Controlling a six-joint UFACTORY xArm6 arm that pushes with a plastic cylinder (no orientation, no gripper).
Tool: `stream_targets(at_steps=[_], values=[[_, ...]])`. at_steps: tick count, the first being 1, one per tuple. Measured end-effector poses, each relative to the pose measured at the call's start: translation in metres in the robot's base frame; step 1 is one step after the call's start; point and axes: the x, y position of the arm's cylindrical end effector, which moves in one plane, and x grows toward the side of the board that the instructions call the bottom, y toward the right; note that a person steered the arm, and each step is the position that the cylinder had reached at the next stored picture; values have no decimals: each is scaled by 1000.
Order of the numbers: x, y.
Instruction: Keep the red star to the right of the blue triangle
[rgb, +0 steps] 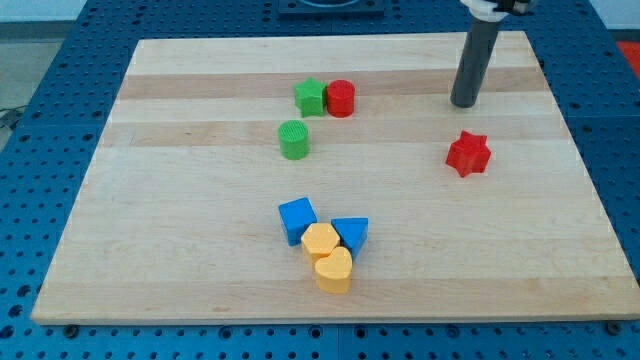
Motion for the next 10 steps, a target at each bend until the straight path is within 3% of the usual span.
stream_targets(at_steps=[1, 4, 7, 10], values=[[51, 15], [33, -28], [125, -5], [169, 12]])
